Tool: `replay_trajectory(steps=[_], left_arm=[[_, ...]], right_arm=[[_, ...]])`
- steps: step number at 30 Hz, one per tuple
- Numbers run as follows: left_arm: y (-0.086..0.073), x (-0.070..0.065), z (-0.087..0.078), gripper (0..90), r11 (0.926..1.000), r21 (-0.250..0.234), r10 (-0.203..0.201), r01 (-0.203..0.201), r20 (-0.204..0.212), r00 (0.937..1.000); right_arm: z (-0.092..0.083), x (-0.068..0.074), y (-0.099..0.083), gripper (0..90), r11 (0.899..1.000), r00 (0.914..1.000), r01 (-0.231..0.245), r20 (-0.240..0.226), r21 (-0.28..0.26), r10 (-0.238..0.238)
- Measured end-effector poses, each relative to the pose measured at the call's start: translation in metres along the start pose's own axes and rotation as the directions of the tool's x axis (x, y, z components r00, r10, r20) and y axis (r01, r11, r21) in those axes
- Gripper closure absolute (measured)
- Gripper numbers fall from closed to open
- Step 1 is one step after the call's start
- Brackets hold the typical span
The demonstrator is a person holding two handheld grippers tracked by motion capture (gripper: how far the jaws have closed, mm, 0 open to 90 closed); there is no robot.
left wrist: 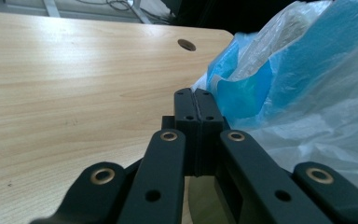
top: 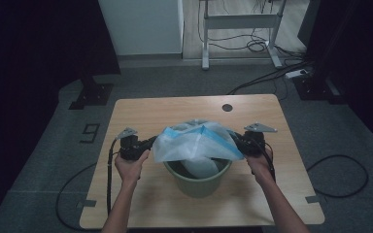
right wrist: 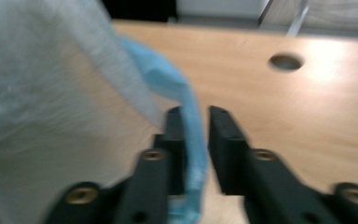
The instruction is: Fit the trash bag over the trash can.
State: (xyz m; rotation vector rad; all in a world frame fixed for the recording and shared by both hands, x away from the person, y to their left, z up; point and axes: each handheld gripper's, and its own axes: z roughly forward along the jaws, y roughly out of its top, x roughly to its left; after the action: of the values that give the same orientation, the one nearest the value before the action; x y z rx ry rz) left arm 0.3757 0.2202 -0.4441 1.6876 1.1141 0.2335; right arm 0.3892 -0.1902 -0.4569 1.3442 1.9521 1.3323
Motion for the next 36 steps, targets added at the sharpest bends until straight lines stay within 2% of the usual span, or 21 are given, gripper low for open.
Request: replay_trajectory(steps=[4,6,10,12,15,18,21,22,25,29,34,36], left_arm=[[0.001,-0.002,-0.001,89.7,0.9999,-0.010,0.011,-0.011,0.006,0.9999],[0.002,-0.003,-0.001,89.7,0.9998,-0.011,0.017,-0.017,0.009,0.9998],[0.002,-0.006,0.000,89.7,0.9996,-0.009,0.027,-0.027,0.004,0.9996],[0.001,-0.005,0.000,89.7,0.9998,-0.009,0.018,-0.018,0.000,0.9998],[0.000,-0.002,-0.003,89.7,0.9999,-0.015,0.008,-0.008,-0.001,1.0000],[0.000,-0.001,-0.004,89.7,0.9998,-0.017,0.008,-0.008,-0.004,1.0000],[0.000,0.001,-0.005,89.7,0.9998,-0.020,0.003,-0.003,-0.005,1.0000],[0.000,0.001,-0.005,89.7,0.9998,-0.021,0.004,-0.004,-0.006,1.0000],[0.000,0.000,-0.006,89.7,0.9996,-0.025,0.007,-0.007,-0.010,0.9999],[-0.001,-0.001,-0.007,89.7,0.9995,-0.030,0.008,-0.009,-0.010,0.9999],[-0.001,-0.001,-0.008,89.7,0.9994,-0.035,0.008,-0.009,-0.010,0.9999],[-0.001,-0.002,-0.009,89.7,0.9992,-0.038,0.009,-0.010,-0.009,0.9999]], right_arm=[[-0.026,-0.003,0.006,55.1,0.992,0.9994,-0.019,0.028,-0.122,0.023],[-0.043,0.000,0.011,51.9,0.986,0.9999,-0.008,0.007,-0.167,0.010],[-0.064,0.009,0.017,47.5,0.980,0.9989,0.044,-0.006,-0.195,-0.046],[-0.071,0.008,0.020,45.4,0.977,0.9991,0.041,-0.001,-0.208,-0.043],[-0.071,-0.003,0.020,44.9,0.982,0.9999,0.012,0.005,-0.186,-0.011],[-0.073,-0.005,0.017,44.9,0.982,0.9997,0.005,-0.023,-0.187,-0.009],[-0.079,0.004,0.016,44.4,0.979,0.9949,0.028,-0.089,-0.199,-0.047],[-0.082,0.010,0.017,43.9,0.978,0.9888,0.050,-0.128,-0.201,-0.077],[-0.088,0.025,0.021,43.1,0.973,0.9718,0.092,-0.194,-0.211,-0.134],[-0.095,0.045,0.025,40.9,0.968,0.9396,0.124,-0.288,-0.220,-0.186],[-0.090,0.065,0.021,39.4,0.969,0.9001,0.147,-0.379,-0.199,-0.214],[-0.089,0.070,0.017,40.4,0.969,0.8894,0.154,-0.401,-0.192,-0.220]])
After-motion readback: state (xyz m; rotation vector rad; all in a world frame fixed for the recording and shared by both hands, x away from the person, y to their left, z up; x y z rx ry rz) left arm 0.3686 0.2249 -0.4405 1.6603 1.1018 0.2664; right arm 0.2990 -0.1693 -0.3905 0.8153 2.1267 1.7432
